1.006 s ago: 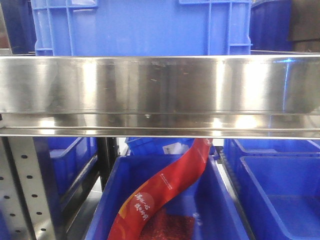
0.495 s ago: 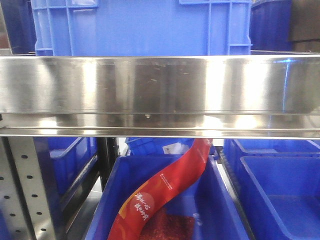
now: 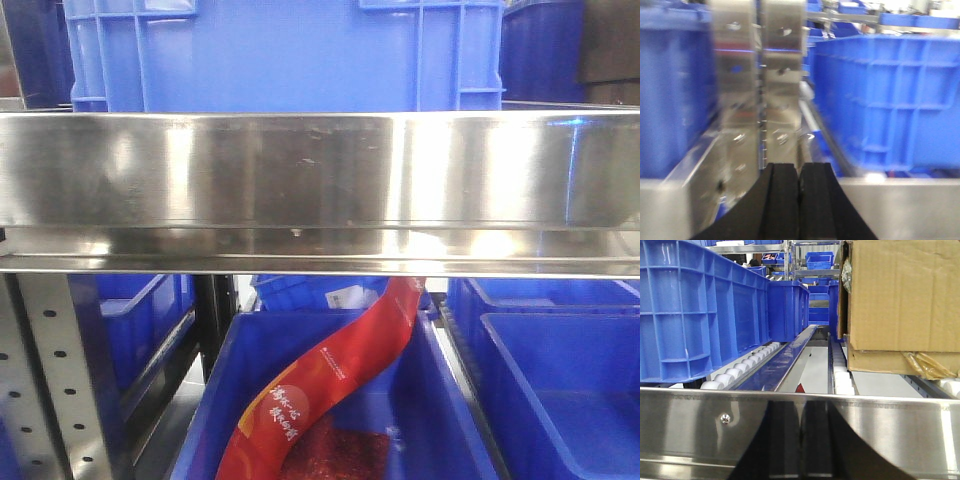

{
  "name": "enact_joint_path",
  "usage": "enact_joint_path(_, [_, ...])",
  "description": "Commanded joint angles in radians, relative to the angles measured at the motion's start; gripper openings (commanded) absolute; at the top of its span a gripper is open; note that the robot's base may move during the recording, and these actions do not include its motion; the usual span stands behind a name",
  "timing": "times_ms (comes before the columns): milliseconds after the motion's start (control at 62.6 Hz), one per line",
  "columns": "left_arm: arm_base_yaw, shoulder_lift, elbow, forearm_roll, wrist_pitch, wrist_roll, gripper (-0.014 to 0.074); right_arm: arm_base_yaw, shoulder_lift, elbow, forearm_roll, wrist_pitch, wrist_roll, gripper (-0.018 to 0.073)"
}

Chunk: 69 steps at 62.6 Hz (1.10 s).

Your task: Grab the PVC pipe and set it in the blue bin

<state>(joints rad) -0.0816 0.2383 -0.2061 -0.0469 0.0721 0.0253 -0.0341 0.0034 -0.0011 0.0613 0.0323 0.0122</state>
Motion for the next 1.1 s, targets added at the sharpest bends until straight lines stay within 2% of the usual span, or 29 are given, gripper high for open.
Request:
enact_joint_path(0, [0.026,-0.097,0.065,0.008,0.008,0.000,-0.0111,-0.005,-0.003,0.001,-0.008,-0.025,-0.002,-0.0167])
enact_joint_path(144, [0.037,-0.238,0.165,0.008,0.008,0.000,-0.0111,-0.005,-0.003,0.001,-0.008,-0.025,-0.002,-0.0167])
enact_joint_path(208, [0.039,-0.238,0.206,0.008,-0.020,0.000,-0.0111,-0.005,-0.003,0.001,-0.008,-0.025,-0.002,-0.0167])
enact_joint_path(255, [0.040,-0.238,0.206,0.008,-0.050,0.000,-0.0111,-0.005,-0.003,0.001,-0.008,-0.025,-0.002,-0.0167])
enact_joint_path(287, [0.040,-0.238,0.206,0.008,0.000,0.000,-0.0111,-0.005,-0.003,0.001,-0.008,-0.025,-0.002,-0.0167])
enact_joint_path(351, [0.040,-0.238,0.206,0.008,0.011,0.000,-0.0111,-0.005,-0.003,0.001,-0.008,-0.025,-0.002,-0.0167])
enact_joint_path(1086, [0.040,-0.238,0.206,0.008,-0.006,0.000,-0.0111,-0.005,-0.003,0.001,-0.008,-0.025,-0.002,-0.0167])
